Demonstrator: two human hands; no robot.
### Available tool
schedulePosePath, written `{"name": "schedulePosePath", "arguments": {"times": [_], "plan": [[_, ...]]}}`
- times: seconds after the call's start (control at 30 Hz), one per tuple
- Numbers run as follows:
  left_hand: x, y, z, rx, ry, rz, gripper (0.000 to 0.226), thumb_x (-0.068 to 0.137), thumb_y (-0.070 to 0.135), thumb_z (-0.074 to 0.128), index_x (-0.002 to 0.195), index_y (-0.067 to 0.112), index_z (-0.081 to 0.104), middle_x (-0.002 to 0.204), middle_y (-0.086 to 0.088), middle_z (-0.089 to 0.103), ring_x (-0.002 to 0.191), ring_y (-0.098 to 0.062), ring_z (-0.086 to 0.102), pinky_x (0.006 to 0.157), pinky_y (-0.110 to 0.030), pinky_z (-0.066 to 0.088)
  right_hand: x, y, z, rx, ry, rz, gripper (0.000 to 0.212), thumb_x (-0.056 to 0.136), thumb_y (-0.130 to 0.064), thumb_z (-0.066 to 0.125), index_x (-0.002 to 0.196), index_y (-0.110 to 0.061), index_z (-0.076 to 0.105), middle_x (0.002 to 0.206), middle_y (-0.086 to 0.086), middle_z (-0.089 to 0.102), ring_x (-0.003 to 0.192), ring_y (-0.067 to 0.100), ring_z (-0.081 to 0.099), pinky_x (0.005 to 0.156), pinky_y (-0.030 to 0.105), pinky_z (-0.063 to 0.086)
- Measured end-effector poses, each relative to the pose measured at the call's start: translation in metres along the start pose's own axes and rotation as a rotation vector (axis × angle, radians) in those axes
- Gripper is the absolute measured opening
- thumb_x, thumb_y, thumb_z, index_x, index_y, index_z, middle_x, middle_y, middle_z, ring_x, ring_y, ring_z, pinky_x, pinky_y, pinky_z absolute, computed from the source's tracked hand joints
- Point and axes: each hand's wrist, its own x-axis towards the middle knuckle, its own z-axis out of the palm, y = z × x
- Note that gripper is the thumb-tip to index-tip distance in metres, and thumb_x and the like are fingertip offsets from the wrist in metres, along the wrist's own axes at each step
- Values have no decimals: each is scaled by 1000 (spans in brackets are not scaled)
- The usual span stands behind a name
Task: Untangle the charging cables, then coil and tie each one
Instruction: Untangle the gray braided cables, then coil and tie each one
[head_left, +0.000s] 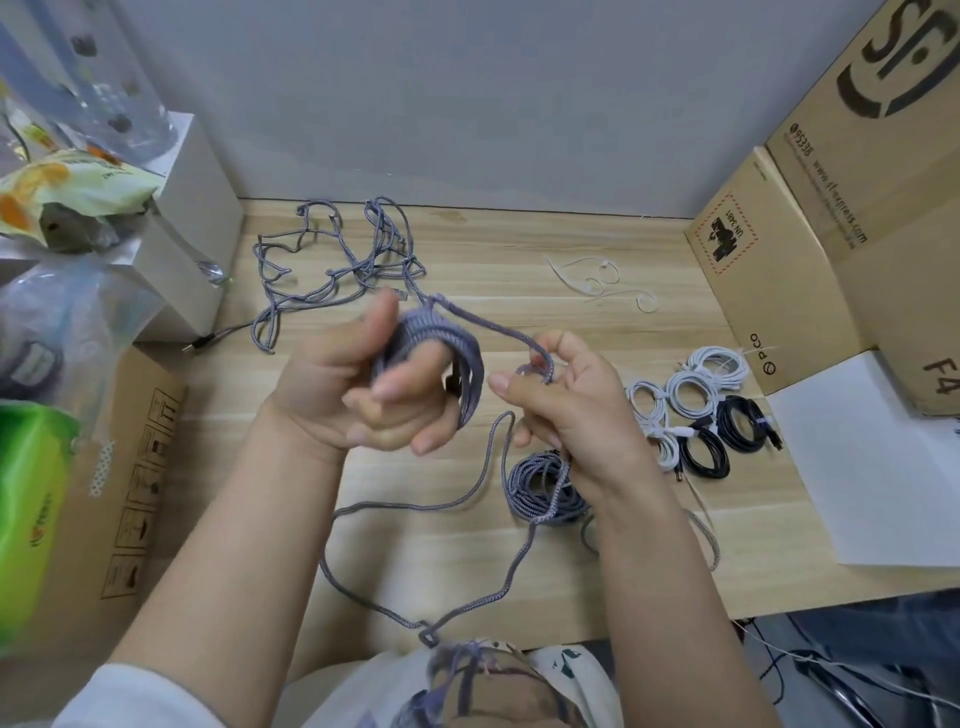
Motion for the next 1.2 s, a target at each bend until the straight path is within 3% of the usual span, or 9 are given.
{"name": "schedulePosePath", "arguments": {"times": [0.1,0.23,0.37,0.5,0.63,0.8,0.9,1.1,1.2], "plan": [[6,4,4,-141,-11,134,34,101,34,40,75,12,41,41,7,20,33,-14,22,71,-29,41,-2,-3,0,67,-2,-2,37,63,-16,73,89,-16,46,52,-4,43,29,4,22,37,20,37],[8,6,6,-166,100,213,32,101,29,42,74,10,44,41,5,19,34,-15,22,73,-33,41,-3,3,-1,-2,-38,-26,28,65,-31,66,83,-14,52,71,-11,67,29,5,25,36,20,35],[11,10,8,-292,294,294,35,99,25,45,82,-4,56,44,1,21,41,-21,29,77,-38,41,-4,8,2,-214,-207,-67,25,70,-47,68,77,-25,59,73,-3,59,33,6,34,42,26,34],[12,11,3,-433,455,428,31,99,24,43,87,-2,54,54,-5,33,49,-24,35,81,-38,42,-4,12,10,-347,-330,-165,25,74,-36,71,61,-25,53,59,1,40,46,1,35,46,15,34],[11,8,-5,-570,491,524,44,101,34,34,84,-2,54,54,-6,34,50,-32,49,79,-36,44,-3,16,13,-439,-354,-214,20,82,-32,58,63,-26,59,72,-4,55,68,12,52,67,26,42],[7,8,-7,-595,450,572,45,101,32,33,84,-3,56,54,-18,47,51,-33,51,81,-41,48,2,28,7,-789,-177,-159,34,90,-38,44,78,-22,72,71,-15,51,73,2,48,76,30,38],[10,10,-6,-572,487,615,41,100,30,36,82,-1,56,52,-12,46,49,-28,50,78,-37,50,3,31,12,-650,-77,-121,33,99,-20,46,77,-13,70,70,-13,54,70,1,52,78,28,42],[22,11,-5,-226,957,733,44,102,30,31,70,14,58,46,7,35,41,-8,39,67,-20,50,-2,25,19,-212,56,26,27,101,-11,38,84,-17,58,49,-9,38,41,3,34,43,15,31],[26,5,-9,-1,1147,682,33,103,25,30,81,14,52,46,9,34,42,-8,37,69,-21,46,-2,24,17,-343,131,33,25,98,-14,44,77,-22,56,38,-14,37,37,0,31,45,16,26]]}}
